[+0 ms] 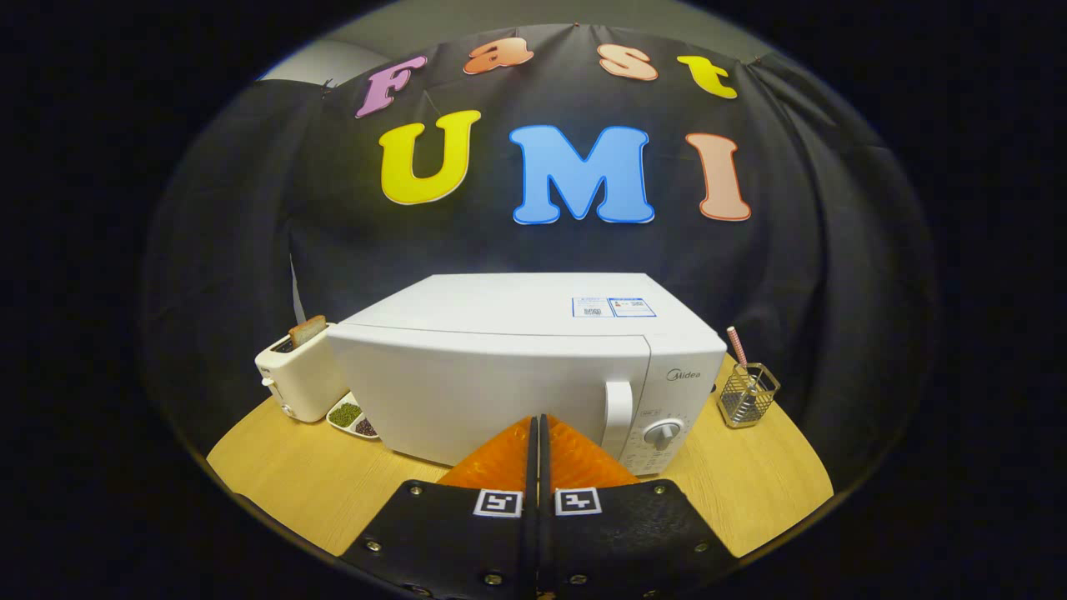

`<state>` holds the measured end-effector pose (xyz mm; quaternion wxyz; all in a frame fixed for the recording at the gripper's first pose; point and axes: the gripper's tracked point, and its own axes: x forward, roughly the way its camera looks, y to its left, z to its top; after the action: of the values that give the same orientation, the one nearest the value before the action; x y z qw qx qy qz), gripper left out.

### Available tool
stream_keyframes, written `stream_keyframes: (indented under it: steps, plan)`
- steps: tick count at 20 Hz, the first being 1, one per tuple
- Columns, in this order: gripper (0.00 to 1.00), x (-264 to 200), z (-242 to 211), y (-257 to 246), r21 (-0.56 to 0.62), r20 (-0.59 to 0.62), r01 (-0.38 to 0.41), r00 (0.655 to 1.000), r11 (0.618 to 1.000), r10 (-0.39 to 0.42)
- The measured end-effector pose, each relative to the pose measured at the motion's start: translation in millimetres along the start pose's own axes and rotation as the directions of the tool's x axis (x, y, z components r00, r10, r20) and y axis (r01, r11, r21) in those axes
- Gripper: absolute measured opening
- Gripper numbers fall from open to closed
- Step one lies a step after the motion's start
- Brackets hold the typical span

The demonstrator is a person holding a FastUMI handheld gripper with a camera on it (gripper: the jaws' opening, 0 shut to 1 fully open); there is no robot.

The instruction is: Open the microwave, put the food inside, and close the microwave door.

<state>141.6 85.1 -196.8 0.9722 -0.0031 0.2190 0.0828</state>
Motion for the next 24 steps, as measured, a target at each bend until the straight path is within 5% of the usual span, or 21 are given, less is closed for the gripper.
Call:
stream_keyframes:
  steps: [5, 7, 10, 24]
  plan:
    - [0.02, -69.2, 22.0, 10.4, 0.016, 0.080, -0.014, 0.997, 1.000, 0.013]
    - [0.31, -94.8, 18.7, 17.2, 0.047, 0.114, -0.045, 0.993, 0.998, 0.040]
    - [0.96, -130.1, 30.7, 12.4, 0.026, 0.207, -0.028, 0.978, 0.999, 0.022]
    - [0.99, -211.0, 37.5, -16.2, 0.024, 0.334, 0.059, 0.940, 0.998, -0.064]
